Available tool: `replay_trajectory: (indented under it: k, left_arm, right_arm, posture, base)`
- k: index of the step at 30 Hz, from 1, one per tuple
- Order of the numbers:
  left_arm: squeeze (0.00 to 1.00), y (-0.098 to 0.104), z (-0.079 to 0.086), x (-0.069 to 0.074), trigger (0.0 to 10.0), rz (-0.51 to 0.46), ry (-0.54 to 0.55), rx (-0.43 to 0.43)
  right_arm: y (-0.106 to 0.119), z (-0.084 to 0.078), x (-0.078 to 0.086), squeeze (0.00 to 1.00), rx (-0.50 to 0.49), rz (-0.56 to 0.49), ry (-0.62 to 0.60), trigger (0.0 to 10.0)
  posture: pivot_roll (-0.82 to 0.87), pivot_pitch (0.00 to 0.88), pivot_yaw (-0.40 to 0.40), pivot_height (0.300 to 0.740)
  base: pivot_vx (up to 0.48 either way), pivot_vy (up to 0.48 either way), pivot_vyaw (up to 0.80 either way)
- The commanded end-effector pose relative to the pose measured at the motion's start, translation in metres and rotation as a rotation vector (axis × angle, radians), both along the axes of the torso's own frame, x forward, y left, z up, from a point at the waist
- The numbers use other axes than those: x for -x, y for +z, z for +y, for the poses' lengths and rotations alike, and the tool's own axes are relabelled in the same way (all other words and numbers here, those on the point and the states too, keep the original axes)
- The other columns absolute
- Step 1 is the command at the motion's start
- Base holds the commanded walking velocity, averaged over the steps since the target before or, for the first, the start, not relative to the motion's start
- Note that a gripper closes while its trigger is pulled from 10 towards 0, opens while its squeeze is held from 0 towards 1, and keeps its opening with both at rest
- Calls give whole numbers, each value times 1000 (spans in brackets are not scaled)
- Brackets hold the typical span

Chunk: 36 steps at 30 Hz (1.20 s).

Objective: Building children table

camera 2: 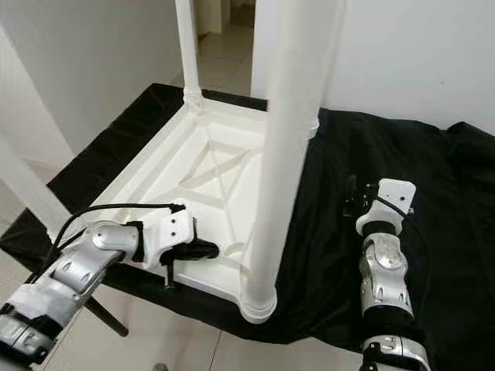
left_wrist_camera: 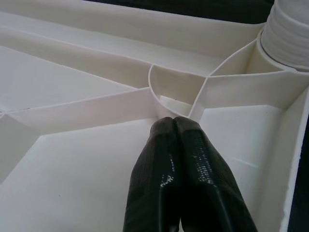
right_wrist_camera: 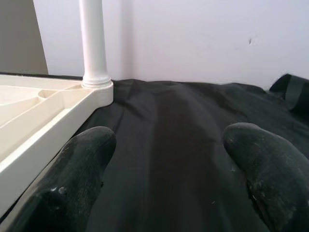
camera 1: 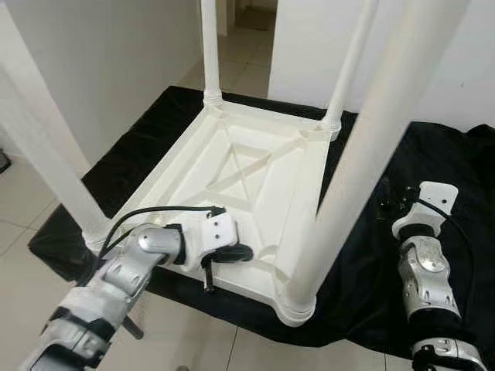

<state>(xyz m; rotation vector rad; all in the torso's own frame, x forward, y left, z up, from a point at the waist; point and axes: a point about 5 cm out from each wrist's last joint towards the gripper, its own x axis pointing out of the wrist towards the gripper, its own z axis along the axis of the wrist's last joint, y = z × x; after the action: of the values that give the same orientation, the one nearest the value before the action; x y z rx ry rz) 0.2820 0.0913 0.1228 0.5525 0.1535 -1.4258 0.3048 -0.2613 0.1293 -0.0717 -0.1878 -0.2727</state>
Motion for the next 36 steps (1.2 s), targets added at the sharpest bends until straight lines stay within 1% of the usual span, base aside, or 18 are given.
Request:
replay_trajectory:
  k: [1,2,4,5,10,11,12,13,15,17,18,21,23,27,29,33,35,36]
  left_arm:
    - [0,-7,3,-7,10000,-24,144,3]
    - [224,-5,2,-7,10000,-8,156,31]
    - [224,-5,1,-6,10000,4,164,50]
    - [1000,-2,2,-6,10000,26,188,95]
    - [1000,8,3,-8,10000,-25,251,188]
    - [0,13,4,-8,10000,-47,282,231]
    - [0,13,4,-8,10000,-47,282,231]
    - [0,20,5,-7,10000,-34,314,304]
    - [0,27,10,-3,10000,-28,358,389]
    - [0,30,15,4,10000,-45,383,421]
    - [0,30,15,4,10000,-45,383,421]
    - [0,36,26,12,10000,-68,453,471]
    - [0,38,34,18,10000,-94,475,472]
    - [0,38,39,23,10000,-106,491,461]
    - [0,43,48,28,10000,-96,509,495]
    - [0,45,51,30,10000,-94,512,505]
    - [0,48,63,43,10000,-79,473,472]
    - [0,48,63,43,10000,-79,473,472]
  right_arm:
    - [-5,0,3,0,-5,18,-14,10000]
    - [-7,2,5,0,-15,19,-19,10000]
    - [-8,4,6,0,-21,19,-22,10000]
    - [-9,7,7,0,-30,16,-26,10000]
    - [-10,13,10,0,-56,-3,-33,10000]
    - [-10,16,12,0,-64,-10,-29,10000]
    - [-10,16,12,0,-64,-10,-29,10000]
    - [-11,21,14,0,-89,-16,-19,10000]
    - [-12,31,21,0,-146,-32,18,10000]
    - [-12,42,28,0,-157,-39,79,10000]
    - [-12,42,28,0,-157,-39,79,10000]
    - [-9,48,40,0,-167,-71,160,10000]
    - [-6,48,48,0,-147,-84,227,10000]
    - [-3,42,55,0,-145,-82,271,10000]
    - [2,33,63,0,-150,-59,363,10000]
    - [3,31,66,0,-151,-51,395,10000]
    - [2,23,85,0,-69,40,608,10000]
    - [2,23,85,0,-69,40,608,10000]
  posture:
    - [-45,0,-12,740]
    - [-46,0,-11,740]
    - [-46,0,-11,740]
    - [-46,0,-11,740]
    - [-42,0,-14,740]
    - [-39,0,-24,740]
    - [-39,0,-24,740]
    - [-34,0,-37,740]
    - [-33,0,-42,740]
    - [-32,0,-46,740]
    - [-32,0,-46,740]
    - [-21,10,-61,740]
    - [-18,20,-68,740]
    - [-14,27,-75,740]
    - [-13,31,-76,740]
    - [-13,31,-76,740]
    - [-15,35,-71,740]
    - [-15,35,-71,740]
  base:
    - [0,0,0]
    - [0,0,0]
    - [0,0,0]
    - [0,0,0]
    - [0,0,0]
    - [0,0,0]
    - [0,0,0]
    - [0,0,0]
    - [0,0,0]
    - [0,0,0]
    - [0,0,0]
    - [0,0,0]
    - [0,0,0]
    - [0,0,0]
    - [0,0,0]
    - [0,0,0]
    - [0,0,0]
    - [0,0,0]
